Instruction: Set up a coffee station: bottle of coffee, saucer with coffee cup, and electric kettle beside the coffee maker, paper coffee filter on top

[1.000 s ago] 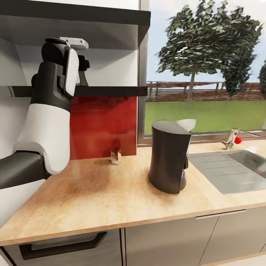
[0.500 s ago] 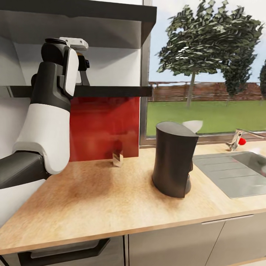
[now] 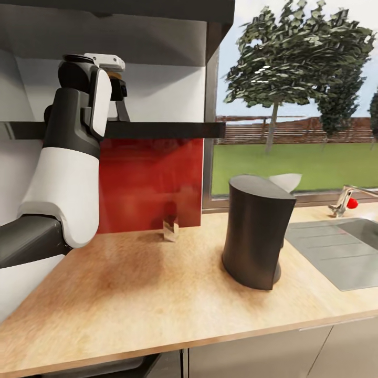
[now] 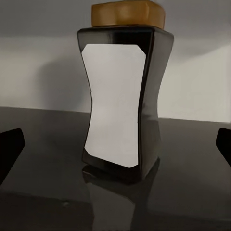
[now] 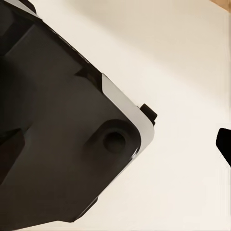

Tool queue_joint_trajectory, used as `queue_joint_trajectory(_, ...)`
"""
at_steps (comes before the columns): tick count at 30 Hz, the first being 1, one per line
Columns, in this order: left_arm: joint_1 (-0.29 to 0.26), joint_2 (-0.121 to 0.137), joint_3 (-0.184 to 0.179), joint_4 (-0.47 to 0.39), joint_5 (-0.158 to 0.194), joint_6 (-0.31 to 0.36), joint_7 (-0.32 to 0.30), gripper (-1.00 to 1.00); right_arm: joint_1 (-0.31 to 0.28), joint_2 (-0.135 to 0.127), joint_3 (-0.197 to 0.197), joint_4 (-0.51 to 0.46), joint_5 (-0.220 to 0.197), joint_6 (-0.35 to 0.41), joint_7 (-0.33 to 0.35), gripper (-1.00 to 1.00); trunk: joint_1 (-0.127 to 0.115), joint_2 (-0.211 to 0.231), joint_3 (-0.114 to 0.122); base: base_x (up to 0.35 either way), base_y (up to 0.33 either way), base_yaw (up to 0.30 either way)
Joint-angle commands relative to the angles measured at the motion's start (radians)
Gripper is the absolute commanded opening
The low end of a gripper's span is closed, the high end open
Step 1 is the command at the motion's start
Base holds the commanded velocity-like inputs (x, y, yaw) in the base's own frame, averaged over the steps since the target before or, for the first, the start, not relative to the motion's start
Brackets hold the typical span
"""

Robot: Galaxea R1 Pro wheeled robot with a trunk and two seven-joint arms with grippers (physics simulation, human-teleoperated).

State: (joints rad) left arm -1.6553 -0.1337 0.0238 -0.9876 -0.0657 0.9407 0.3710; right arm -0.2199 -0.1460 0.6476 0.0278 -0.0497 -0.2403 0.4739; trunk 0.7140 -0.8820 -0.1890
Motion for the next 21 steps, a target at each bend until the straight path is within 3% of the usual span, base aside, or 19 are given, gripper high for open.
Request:
queue_joint_trajectory(1, -0.001, -0.001, 0.003, 0.000, -0.006, 0.004, -0.003, 1.00, -0.001, 0.000, 0.006, 0.003, -0.005, -0.007, 0.003, 1.00, 0.001, -0.001, -0.002, 0.181, 0.005, 0.000)
queue_joint_trajectory(21, -0.001, -0.001, 0.018, 0.000, -0.006, 0.004, -0.007, 1.00, -0.001, 0.000, 0.006, 0.003, -0.005, -0.007, 0.003, 1.00, 0.001, -0.001, -0.002, 0.058, -0.005, 0.000)
